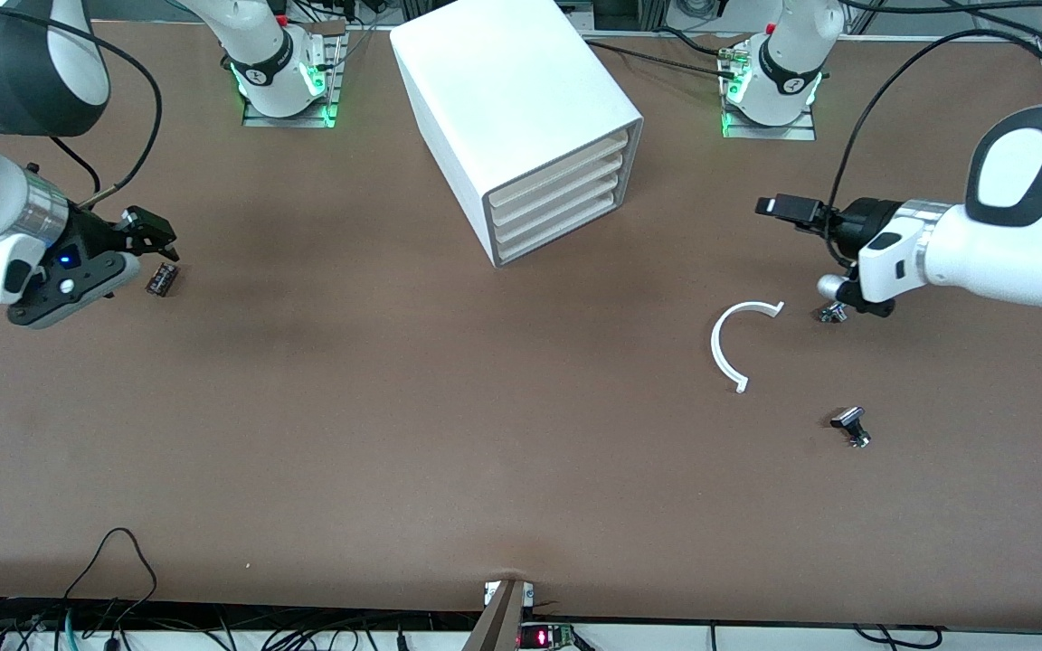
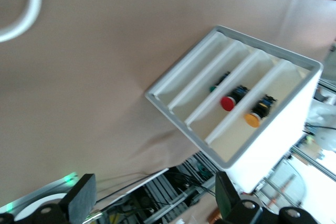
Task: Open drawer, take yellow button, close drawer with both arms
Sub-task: 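Reach the left gripper to the cabinet drawer while the right gripper moves aside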
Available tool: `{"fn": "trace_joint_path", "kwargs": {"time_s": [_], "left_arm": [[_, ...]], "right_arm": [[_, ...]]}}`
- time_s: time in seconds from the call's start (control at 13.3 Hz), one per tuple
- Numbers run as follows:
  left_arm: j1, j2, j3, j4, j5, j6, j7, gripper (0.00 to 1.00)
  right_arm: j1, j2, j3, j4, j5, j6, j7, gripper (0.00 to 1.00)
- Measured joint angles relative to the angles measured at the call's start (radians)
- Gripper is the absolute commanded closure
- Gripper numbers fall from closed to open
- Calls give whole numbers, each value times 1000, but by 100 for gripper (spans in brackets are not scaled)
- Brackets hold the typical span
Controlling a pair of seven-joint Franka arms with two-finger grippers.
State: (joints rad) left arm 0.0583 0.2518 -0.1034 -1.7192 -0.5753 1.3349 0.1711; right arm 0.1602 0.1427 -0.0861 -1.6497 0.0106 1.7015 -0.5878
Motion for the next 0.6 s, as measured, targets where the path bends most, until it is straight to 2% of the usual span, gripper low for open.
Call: {"fn": "trace_joint_path", "kwargs": {"time_s": [0.3,0.6], "left_arm": [[-17,29,-48,-92,-117,14,96,0],[-41,72,-108,-245,-192,168,299,0]], "right_arm": [[-5,34,-11,0,0,44,-316,0],[-12,50,-16,4,0,66,-463,0]]}}
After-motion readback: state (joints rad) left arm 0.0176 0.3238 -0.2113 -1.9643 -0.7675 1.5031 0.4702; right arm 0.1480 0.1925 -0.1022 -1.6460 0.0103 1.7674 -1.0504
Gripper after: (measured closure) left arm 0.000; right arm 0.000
